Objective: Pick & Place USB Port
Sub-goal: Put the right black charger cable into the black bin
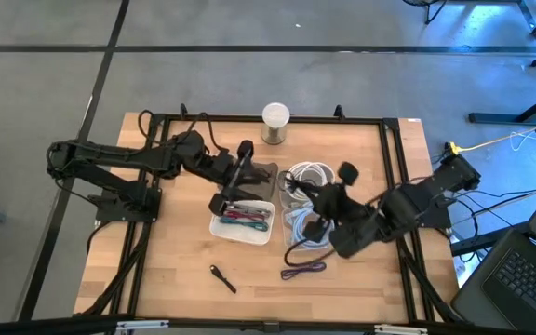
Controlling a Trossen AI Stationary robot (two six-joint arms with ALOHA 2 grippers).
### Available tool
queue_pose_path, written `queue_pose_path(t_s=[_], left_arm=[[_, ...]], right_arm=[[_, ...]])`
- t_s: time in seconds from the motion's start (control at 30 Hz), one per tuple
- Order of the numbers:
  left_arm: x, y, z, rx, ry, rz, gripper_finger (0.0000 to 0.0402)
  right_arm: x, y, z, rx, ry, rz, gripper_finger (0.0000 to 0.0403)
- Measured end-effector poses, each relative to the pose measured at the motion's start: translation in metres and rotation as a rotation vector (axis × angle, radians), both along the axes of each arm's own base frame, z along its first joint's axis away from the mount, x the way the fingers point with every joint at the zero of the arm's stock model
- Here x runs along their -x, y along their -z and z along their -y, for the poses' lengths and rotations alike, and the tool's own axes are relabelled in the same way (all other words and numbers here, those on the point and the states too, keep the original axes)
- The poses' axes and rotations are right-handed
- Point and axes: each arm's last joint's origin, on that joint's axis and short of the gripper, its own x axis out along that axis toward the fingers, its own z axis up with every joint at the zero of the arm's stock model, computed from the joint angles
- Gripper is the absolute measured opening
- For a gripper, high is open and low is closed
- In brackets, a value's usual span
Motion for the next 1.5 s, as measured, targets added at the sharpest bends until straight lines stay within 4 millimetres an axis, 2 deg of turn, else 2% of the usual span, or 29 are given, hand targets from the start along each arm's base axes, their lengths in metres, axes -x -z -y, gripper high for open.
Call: queue_pose_path(t_s=[0.23, 0.43, 0.63, 1.03, 1.13, 1.3, 1.37, 1.5], left_arm=[[0.000, -0.001, -0.001, -0.022, -0.018, 0.018, 0.0209], [0.000, -0.001, -0.001, -0.028, -0.021, 0.023, 0.0208], [-0.001, -0.002, -0.003, -0.073, -0.101, 0.043, 0.0209], [0.000, -0.004, -0.002, -0.095, -0.074, 0.080, 0.0200], [0.000, -0.003, -0.002, -0.123, -0.089, 0.072, 0.0168], [0.000, -0.002, -0.002, -0.198, -0.089, 0.083, 0.0037], [0.000, -0.002, -0.002, -0.197, -0.083, 0.085, 0.0037], [0.000, -0.002, -0.002, -0.193, -0.083, 0.087, 0.0037]], right_arm=[[-0.025, -0.011, 0.017, -0.019, -0.114, 0.019, 0.0014], [-0.038, -0.019, 0.026, -0.046, -0.194, 0.069, 0.0014], [-0.051, -0.014, 0.027, -0.062, -0.259, 0.063, 0.0014], [-0.063, -0.008, 0.041, -0.050, -0.253, 0.035, 0.0014], [-0.065, -0.008, 0.042, -0.052, -0.273, 0.042, 0.0014], [-0.065, -0.008, 0.041, -0.044, -0.286, 0.037, 0.0011], [-0.065, -0.008, 0.041, -0.044, -0.286, 0.037, 0.0013], [-0.065, -0.008, 0.041, -0.043, -0.286, 0.037, 0.0042]])
